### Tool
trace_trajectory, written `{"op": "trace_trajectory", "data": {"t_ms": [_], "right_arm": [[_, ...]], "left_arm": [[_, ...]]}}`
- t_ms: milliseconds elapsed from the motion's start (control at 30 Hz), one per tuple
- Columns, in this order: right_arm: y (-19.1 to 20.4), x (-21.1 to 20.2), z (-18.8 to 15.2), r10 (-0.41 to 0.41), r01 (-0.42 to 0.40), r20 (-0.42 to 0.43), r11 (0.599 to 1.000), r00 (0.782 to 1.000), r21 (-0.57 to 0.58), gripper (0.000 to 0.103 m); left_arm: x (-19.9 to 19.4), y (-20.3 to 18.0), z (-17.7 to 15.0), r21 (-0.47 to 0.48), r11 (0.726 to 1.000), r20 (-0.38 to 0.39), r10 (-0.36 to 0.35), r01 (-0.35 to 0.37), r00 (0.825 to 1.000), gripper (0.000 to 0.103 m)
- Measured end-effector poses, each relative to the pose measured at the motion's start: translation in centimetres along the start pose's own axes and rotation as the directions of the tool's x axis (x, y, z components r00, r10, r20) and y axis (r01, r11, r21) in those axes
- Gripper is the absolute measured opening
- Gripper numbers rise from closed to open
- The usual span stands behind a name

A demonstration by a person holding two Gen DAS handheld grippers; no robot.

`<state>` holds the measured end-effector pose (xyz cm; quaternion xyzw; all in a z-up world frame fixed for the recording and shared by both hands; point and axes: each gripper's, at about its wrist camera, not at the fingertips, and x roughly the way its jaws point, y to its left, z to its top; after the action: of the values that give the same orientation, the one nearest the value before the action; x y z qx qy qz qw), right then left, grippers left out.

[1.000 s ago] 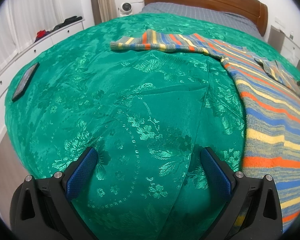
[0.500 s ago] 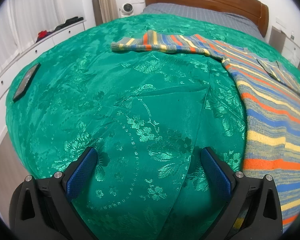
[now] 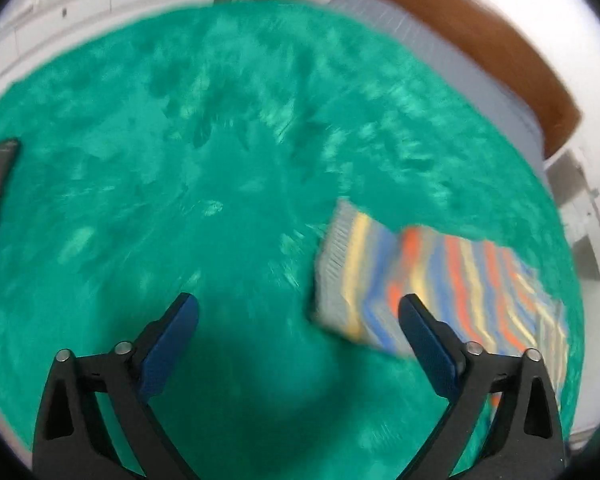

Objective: Fold small clothes

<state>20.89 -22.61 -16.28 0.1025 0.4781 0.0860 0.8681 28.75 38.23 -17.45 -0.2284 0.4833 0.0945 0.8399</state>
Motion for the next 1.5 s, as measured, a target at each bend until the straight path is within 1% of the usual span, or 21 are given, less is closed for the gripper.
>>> {"op": "trace_trajectory", "data": {"t_ms": [33, 100, 133, 167, 233, 333, 400, 500, 600, 667, 733, 867, 967, 1000, 1033, 1067, 1133, 1200, 1267, 1333, 1500], "right_arm": [[0.3, -0.5, -1.3, 0.001, -0.001, 0.002, 1.000, 1.000, 0.013, 0.055], [0.2, -0.8, -3.3, -0.001, 0.001, 0.002, 0.999, 1.000, 0.039, 0.055], [0.2, -1.0, -4.4, 0.002, -0.002, -0.001, 0.998, 1.000, 0.058, 0.055], [0.0, -0.9, -5.0, 0.005, -0.005, -0.003, 0.997, 1.000, 0.072, 0.055], [-0.1, -1.1, -6.1, 0.003, -0.003, 0.002, 0.996, 1.000, 0.091, 0.055], [-0.1, -2.2, -7.1, -0.001, -0.003, 0.029, 0.995, 1.000, 0.105, 0.055], [-0.1, -2.8, -7.3, -0.005, -0.002, 0.055, 0.994, 0.998, 0.113, 0.055], [-0.1, -3.3, -7.4, -0.004, -0.004, 0.072, 0.995, 0.997, 0.103, 0.055], [-0.2, -3.6, -7.7, -0.010, 0.000, 0.094, 0.995, 0.996, 0.096, 0.055], [-0.5, -3.8, -7.9, -0.008, -0.004, 0.110, 0.995, 0.994, 0.104, 0.055], [-0.8, -3.8, -8.2, -0.007, -0.007, 0.122, 0.994, 0.993, 0.110, 0.055], [-1.1, -3.7, -8.7, -0.013, -0.003, 0.139, 0.994, 0.990, 0.114, 0.055], [-1.5, -3.8, -9.2, -0.013, -0.007, 0.154, 0.991, 0.988, 0.133, 0.055], [-1.7, -3.9, -9.4, -0.015, -0.008, 0.159, 0.990, 0.987, 0.143, 0.055], [-2.0, -3.9, -9.6, -0.016, -0.008, 0.162, 0.989, 0.987, 0.150, 0.055], [-2.2, -3.9, -9.7, -0.018, -0.008, 0.164, 0.988, 0.986, 0.155, 0.055], [-2.7, -4.0, -10.1, -0.024, -0.004, 0.165, 0.986, 0.986, 0.167, 0.055], [-3.4, -4.3, -10.6, -0.037, 0.007, 0.167, 0.984, 0.985, 0.176, 0.055], [-3.9, -4.2, -10.8, -0.040, 0.011, 0.149, 0.982, 0.988, 0.188, 0.055], [-3.6, -3.9, -10.0, -0.018, -0.003, 0.122, 0.985, 0.992, 0.175, 0.055], [0.4, -3.0, -5.0, 0.063, -0.067, 0.079, 0.996, 0.995, 0.054, 0.055]], "left_arm": [[1.0, -0.1, 0.4, 0.007, 1.000, -0.025, 0.009, -0.009, 1.000, 0.082], [2.2, -1.3, 0.6, 0.058, 0.998, -0.038, 0.033, -0.031, 0.999, 0.075], [2.1, -2.3, 0.4, 0.098, 0.995, -0.027, 0.016, -0.013, 0.999, 0.047], [2.1, -3.1, 0.2, 0.136, 0.990, -0.038, -0.036, 0.041, 0.999, 0.003], [1.3, -3.9, -0.1, 0.155, 0.985, -0.024, -0.072, 0.075, 0.997, 0.000], [0.6, -3.3, -0.1, 0.126, 0.986, 0.040, 0.103, -0.108, 0.994, 0.000], [0.5, -2.3, 0.1, 0.049, 0.990, 0.035, 0.134, -0.135, 0.990, 0.000], [-0.4, -4.4, -0.1, 0.067, 0.980, 0.062, 0.182, -0.186, 0.981, 0.000], [-2.8, -10.1, -0.6, 0.196, 0.968, 0.125, 0.136, -0.159, 0.983, 0.000], [-5.1, -15.5, -1.3, 0.313, 0.946, 0.154, 0.035, -0.082, 0.987, 0.000], [-7.1, -21.1, -2.5, 0.419, 0.908, 0.158, -0.070, -0.003, 0.985, 0.000], [-9.3, -32.5, -7.2, 0.610, 0.777, 0.075, -0.255, 0.158, 0.964, 0.000], [-7.7, -38.7, -11.1, 0.685, 0.683, -0.046, -0.309, 0.255, 0.950, 0.006], [-6.1, -40.6, -12.4, 0.696, 0.659, -0.109, -0.297, 0.286, 0.949, 0.016], [-4.6, -41.7, -13.3, 0.694, 0.649, -0.170, -0.272, 0.311, 0.947, 0.043], [-3.7, -42.1, -13.8, 0.686, 0.653, -0.200, -0.257, 0.323, 0.945, 0.064], [-2.5, -41.3, -13.1, 0.638, 0.686, -0.202, -0.289, 0.350, 0.936, 0.066], [-1.8, -38.6, -11.4, 0.560, 0.748, -0.189, -0.303, 0.356, 0.934, 0.070], [-1.6, -34.8, -10.3, 0.503, 0.817, -0.128, -0.252, 0.282, 0.959, 0.071], [-0.6, -31.9, -9.7, 0.494, 0.850, -0.070, -0.170, 0.183, 0.983, 0.071], [4.6, -27.3, -12.5, 0.565, 0.824, -0.043, 0.080, -0.042, 0.996, 0.070]]}}
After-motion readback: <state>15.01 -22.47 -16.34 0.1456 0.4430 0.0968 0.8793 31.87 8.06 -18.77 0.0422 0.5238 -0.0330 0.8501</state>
